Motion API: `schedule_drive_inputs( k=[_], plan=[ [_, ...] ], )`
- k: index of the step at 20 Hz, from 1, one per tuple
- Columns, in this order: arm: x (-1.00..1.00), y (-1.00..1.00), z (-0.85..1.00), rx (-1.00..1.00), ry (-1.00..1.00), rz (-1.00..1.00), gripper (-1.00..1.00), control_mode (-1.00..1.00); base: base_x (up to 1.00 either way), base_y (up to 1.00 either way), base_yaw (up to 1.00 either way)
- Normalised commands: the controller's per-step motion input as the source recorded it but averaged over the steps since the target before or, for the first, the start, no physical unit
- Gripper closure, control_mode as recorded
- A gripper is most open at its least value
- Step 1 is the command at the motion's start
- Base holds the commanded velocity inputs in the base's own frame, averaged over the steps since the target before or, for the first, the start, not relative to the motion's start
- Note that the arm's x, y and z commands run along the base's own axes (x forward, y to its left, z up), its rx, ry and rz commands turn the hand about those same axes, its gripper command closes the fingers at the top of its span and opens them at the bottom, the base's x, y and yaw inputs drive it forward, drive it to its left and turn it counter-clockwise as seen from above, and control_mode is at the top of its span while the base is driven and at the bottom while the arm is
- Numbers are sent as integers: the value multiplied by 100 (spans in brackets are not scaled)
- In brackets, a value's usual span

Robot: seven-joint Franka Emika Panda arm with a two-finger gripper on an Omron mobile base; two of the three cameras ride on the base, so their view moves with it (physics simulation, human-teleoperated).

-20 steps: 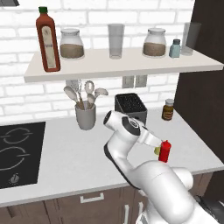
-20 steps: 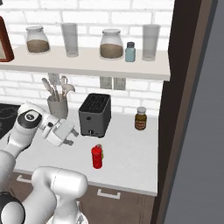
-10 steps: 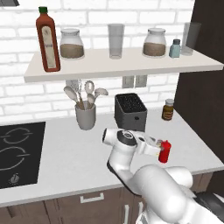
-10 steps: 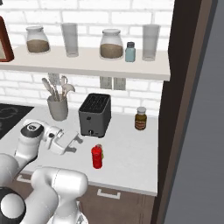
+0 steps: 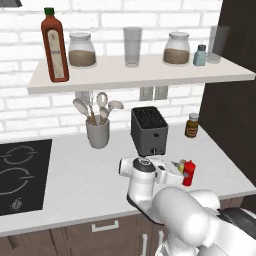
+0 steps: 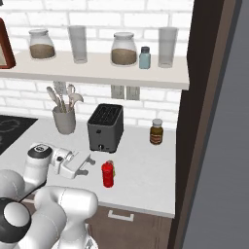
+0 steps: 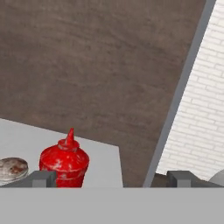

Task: Put the shaker and condiment bottle from the counter next to their counterparts in the cabinet.

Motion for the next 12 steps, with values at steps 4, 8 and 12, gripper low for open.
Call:
schedule_drive_inputs(
  k=[4,8,12],
  plan=[
    [0,0,0,0,0,0,-100,-100,0,0,0],
    [0,-5,0,0,-3,0,-100,-100,0,0,0],
    [0,-16,0,3,-2,0,-100,-100,0,0,0]
  ],
)
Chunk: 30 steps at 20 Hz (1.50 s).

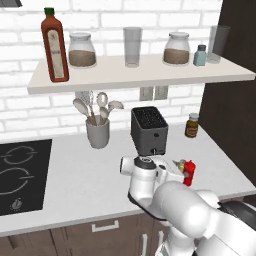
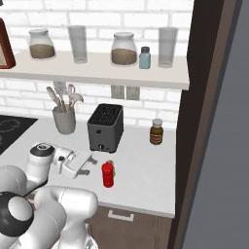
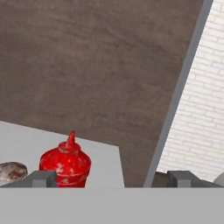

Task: Put the shaker and condiment bottle from the counter next to their counterparts in the cabinet.

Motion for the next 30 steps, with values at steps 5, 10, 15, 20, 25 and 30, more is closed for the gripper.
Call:
schedule_drive_inputs(
  k=[5,10,15,20,25,30],
  plan=[
    [0,-22,0,4,-3,0,-100,-100,0,0,0],
    [0,-21,0,4,-2,0,-100,-100,0,0,0],
    [0,-21,0,4,-3,0,-100,-100,0,0,0],
    [0,-18,0,4,-2,0,-100,-100,0,0,0],
    [0,-5,-2,0,-2,0,-100,-100,0,0,0],
    [0,0,-11,0,-3,0,-100,-100,0,0,0]
  ],
)
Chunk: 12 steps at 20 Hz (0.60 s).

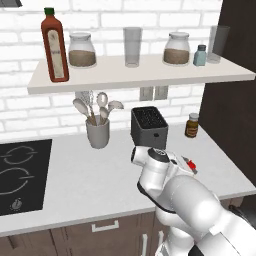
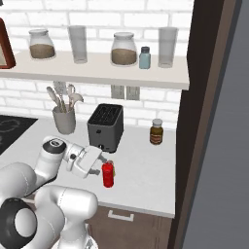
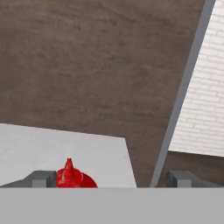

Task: Put the shaker and condiment bottle from the counter next to their counterparts in the cabinet.

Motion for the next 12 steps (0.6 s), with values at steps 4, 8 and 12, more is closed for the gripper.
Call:
schedule_drive_inputs(
  k=[4,8,12],
  plan=[
    [0,0,-17,0,-3,0,-100,-100,0,0,0],
    [0,0,-3,0,-10,0,-100,-100,0,0,0],
    [0,1,8,0,-11,0,-100,-100,0,0,0]
  ],
)
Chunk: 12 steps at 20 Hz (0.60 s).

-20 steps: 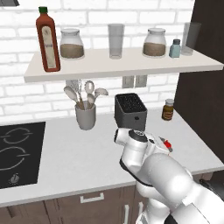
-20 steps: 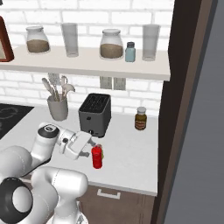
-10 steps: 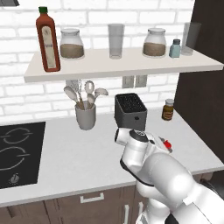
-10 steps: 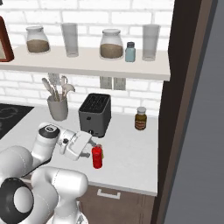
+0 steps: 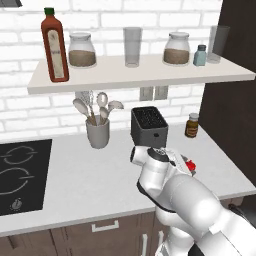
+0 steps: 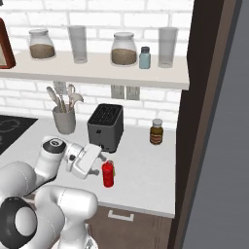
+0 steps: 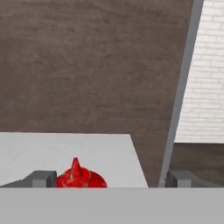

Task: Put the shaker and condiment bottle from the counter next to their counterparts in the cabinet.

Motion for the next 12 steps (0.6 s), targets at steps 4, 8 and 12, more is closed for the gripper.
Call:
schedule_drive_inputs(
  k=[4,8,12],
  plan=[
    [0,2,7,0,-4,0,-100,-100,0,0,0],
    [6,0,0,0,0,1,-100,-100,0,0,0],
    [26,-1,-1,2,0,3,-100,-100,0,0,0]
  ],
)
